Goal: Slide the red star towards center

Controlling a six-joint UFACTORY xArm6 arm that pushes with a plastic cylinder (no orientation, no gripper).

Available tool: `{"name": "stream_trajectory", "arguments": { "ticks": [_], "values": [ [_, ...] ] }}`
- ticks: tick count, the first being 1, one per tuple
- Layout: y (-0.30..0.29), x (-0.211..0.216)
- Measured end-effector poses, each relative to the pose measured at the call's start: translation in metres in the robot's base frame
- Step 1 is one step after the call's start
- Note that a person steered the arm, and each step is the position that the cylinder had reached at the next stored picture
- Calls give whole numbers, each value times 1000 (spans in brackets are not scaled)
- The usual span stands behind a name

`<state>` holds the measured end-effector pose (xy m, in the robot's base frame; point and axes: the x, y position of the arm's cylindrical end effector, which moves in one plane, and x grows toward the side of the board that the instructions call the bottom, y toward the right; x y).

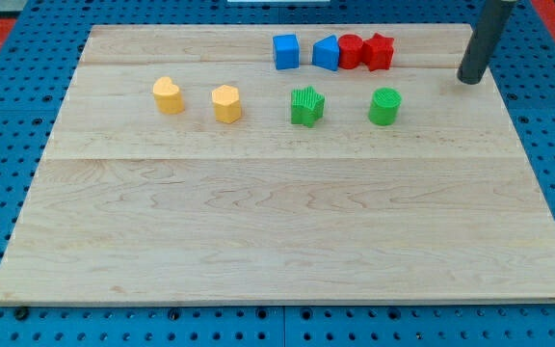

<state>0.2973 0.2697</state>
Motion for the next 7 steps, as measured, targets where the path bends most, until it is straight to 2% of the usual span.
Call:
{"name": "stream_trajectory", "arguments": {
  "ticks": [1, 2, 3, 4, 6, 7],
  "values": [
    [-21, -48],
    [-92, -64],
    [-127, -61],
    [-138, -22],
    [-154, -25],
    [-182, 38]
  ]
}}
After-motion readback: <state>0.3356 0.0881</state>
